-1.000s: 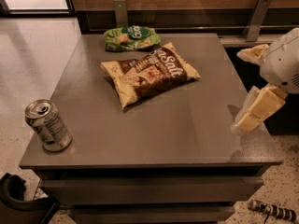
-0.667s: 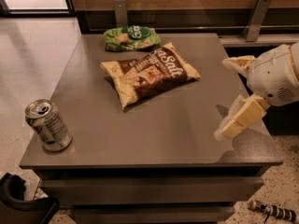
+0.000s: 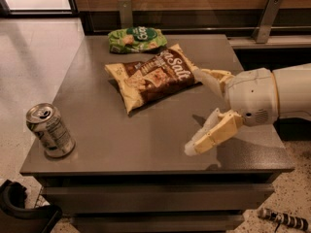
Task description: Pick 7up can
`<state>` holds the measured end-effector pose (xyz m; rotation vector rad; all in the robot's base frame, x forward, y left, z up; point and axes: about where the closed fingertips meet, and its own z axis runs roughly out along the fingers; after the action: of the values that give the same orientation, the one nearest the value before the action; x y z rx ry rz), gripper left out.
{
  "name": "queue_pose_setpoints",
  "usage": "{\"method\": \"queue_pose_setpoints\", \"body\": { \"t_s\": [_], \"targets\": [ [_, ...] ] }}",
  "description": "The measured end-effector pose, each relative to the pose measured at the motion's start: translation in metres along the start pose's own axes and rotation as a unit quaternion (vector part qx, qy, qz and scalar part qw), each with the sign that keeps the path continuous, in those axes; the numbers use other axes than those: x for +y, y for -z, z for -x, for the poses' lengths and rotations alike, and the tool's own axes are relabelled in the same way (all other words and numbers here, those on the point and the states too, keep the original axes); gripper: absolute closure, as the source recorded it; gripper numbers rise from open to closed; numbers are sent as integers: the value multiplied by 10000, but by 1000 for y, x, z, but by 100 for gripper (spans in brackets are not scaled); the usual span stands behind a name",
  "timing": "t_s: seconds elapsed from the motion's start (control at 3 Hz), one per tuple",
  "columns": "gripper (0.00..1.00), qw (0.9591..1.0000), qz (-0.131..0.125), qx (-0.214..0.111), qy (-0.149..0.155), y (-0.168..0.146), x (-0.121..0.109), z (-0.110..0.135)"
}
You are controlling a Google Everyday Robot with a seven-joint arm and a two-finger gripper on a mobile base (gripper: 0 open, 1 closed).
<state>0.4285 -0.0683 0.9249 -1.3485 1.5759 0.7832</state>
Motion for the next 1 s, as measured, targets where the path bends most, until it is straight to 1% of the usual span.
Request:
{"method": "queue_pose_setpoints", "body": {
  "t_s": [0.33,0.67,1.0],
  "targets": [
    [0,10000,-3,-4,6,0,0,1],
    [0,9991,162,-383,105,-43,7,14],
    [0,9976,287,-603,163,-79,13,25]
  ]
}}
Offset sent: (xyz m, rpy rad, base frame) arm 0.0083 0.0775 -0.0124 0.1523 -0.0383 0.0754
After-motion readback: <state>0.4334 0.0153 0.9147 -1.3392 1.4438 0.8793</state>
